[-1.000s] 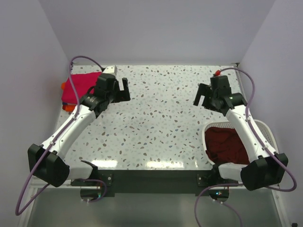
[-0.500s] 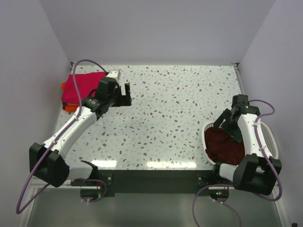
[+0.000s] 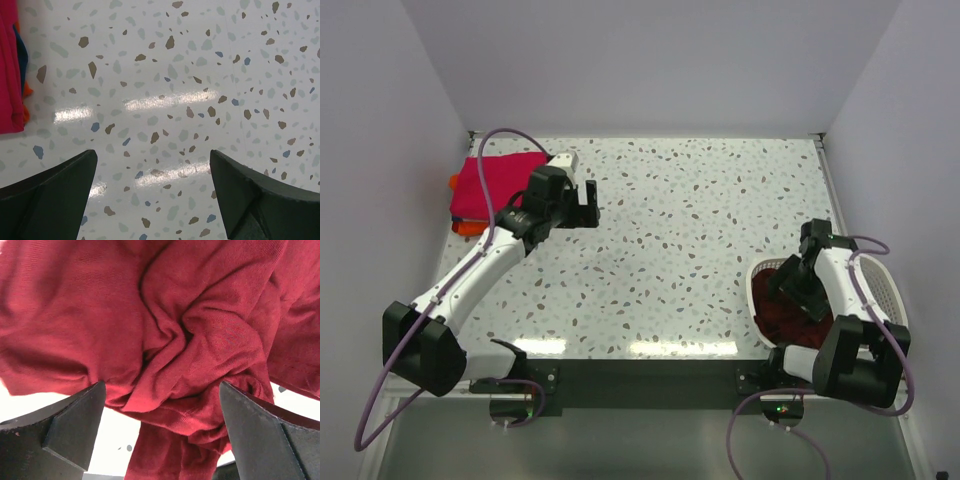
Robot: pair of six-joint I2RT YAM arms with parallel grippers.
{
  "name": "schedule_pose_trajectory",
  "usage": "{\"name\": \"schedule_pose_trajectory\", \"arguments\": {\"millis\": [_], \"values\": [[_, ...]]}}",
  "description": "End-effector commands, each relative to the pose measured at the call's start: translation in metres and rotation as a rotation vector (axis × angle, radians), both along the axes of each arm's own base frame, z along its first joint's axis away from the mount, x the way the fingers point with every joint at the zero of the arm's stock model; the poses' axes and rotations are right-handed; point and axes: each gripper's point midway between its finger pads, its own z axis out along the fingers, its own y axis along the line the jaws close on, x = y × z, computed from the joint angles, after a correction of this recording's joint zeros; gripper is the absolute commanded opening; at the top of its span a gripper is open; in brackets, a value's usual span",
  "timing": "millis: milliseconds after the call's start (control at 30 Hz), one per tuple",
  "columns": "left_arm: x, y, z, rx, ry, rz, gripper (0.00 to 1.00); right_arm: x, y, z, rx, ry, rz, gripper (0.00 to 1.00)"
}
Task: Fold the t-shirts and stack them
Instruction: Grab the tshirt from the pile, then move the tshirt to the center of the board
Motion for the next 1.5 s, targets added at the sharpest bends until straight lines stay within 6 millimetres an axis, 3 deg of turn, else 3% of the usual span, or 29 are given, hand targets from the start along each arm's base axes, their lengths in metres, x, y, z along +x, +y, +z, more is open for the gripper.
{"name": "schedule_pose_trajectory", "arguments": {"millis": [0,267,400,500,633,733,833,867,933,967,1033,1067,1133,1167,1300,1400,1467], "values": [[0.005,-0.002,0.017,-0.014,-0.071,-0.025,1.00,0.008,-0.002,-0.007,-0.011,-0.030,-0.044,0.99],[0.002,-0.001,0.017,-0.027,-0.064,-0.017,1.00,0.021,-0.003,-0.030,0.000,0.005,-0.057,0.98],[-0.001,0.003,0.018,-0.015,-0.067,-0.001,1.00,0.023,-0.007,-0.035,-0.017,0.013,-0.070,0.88],[-0.002,0.006,0.018,-0.011,-0.066,0.010,1.00,0.025,-0.007,-0.029,-0.019,0.007,-0.072,0.67],[-0.004,0.007,0.017,-0.015,-0.066,0.013,1.00,0.020,-0.017,-0.008,-0.079,0.004,-0.053,0.04],[-0.002,0.005,0.017,-0.018,-0.067,0.009,1.00,0.023,-0.023,0.014,-0.114,-0.044,-0.043,0.00],[0.000,0.003,0.017,-0.019,-0.065,0.004,1.00,0.026,-0.033,0.041,-0.171,-0.081,-0.044,0.00],[0.001,0.003,0.018,-0.013,-0.066,-0.002,1.00,0.034,-0.040,0.059,-0.213,-0.123,-0.049,0.00],[0.003,0.003,0.020,-0.011,-0.072,-0.005,1.00,0.032,-0.049,0.083,-0.268,-0.148,-0.042,0.00],[0.003,0.003,0.021,-0.006,-0.073,-0.008,1.00,0.039,-0.059,0.106,-0.328,-0.193,-0.050,0.00],[0.003,0.003,0.021,0.001,-0.075,-0.012,1.00,0.034,-0.067,0.131,-0.382,-0.200,-0.042,0.00],[0.003,0.004,0.021,0.005,-0.076,-0.013,1.00,0.041,-0.073,0.156,-0.419,-0.256,-0.050,0.00],[0.003,0.004,0.019,0.008,-0.071,-0.018,1.00,0.040,-0.081,0.181,-0.472,-0.275,-0.052,0.00],[0.003,0.004,0.018,0.009,-0.070,-0.016,1.00,0.048,-0.084,0.205,-0.493,-0.339,-0.066,0.00],[0.003,0.002,0.019,0.006,-0.070,-0.026,1.00,0.061,-0.088,0.260,-0.527,-0.479,-0.094,0.00],[0.004,0.001,0.020,0.002,-0.072,-0.025,1.00,0.086,-0.081,0.300,-0.488,-0.652,-0.085,0.00],[0.004,0.000,0.021,-0.005,-0.074,-0.027,1.00,0.105,-0.065,0.327,-0.412,-0.794,-0.045,0.00]]}}
